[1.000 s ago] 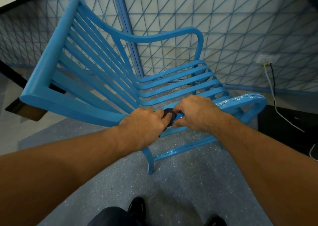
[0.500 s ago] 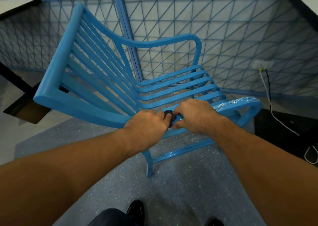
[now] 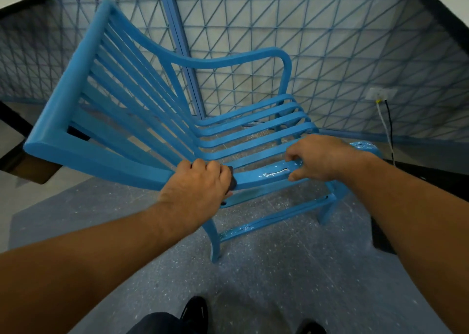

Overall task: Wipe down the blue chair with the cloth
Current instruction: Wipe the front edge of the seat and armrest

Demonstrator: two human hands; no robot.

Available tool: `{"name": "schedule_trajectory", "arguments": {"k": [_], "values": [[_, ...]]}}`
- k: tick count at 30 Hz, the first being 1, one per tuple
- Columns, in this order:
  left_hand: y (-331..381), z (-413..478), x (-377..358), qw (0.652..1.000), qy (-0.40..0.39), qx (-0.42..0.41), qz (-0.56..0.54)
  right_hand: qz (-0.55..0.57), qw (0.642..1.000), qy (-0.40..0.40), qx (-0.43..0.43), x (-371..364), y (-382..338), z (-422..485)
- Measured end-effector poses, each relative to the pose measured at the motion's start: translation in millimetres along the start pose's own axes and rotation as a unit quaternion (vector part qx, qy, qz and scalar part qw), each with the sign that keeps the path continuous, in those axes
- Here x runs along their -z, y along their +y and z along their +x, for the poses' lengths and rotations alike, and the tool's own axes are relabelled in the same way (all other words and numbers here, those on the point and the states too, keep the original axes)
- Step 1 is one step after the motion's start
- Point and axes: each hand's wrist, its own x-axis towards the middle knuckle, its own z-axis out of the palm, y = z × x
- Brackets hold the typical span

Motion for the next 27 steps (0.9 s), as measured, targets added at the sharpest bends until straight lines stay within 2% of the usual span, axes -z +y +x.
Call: {"name": "schedule_trajectory", "arguments": {"k": [7,15,19,22,25,27], "values": [[-9.4,10.3,-17.1,0.997,0.059,-0.03,-0.036,0.001,0.999,0.043,0.004,-11.1,3.5,5.5],[-54.9,-0.7,-50.3,0.995,0.055,-0.049,-0.062,0.045,0.996,0.079,0.024,-22.8,-34.3,12.6],[-43.1,4.4,-56.1,0.993,0.082,-0.035,-0.077,0.021,0.997,0.072,0.015,-20.0,-44.3,14.5],[-19.4,10.7,-54.1,0.992,0.066,-0.018,-0.104,0.024,0.997,0.066,-0.003,-18.2,-45.6,14.2],[-32.6,3.7,-52.8,0.988,0.083,-0.029,-0.127,0.024,0.998,0.047,-0.017,-13.0,-47.8,14.3],[-54.1,-6.9,-48.9,0.989,0.067,-0.015,-0.13,0.013,0.999,0.029,-0.025,-7.7,-50.2,15.0]]}}
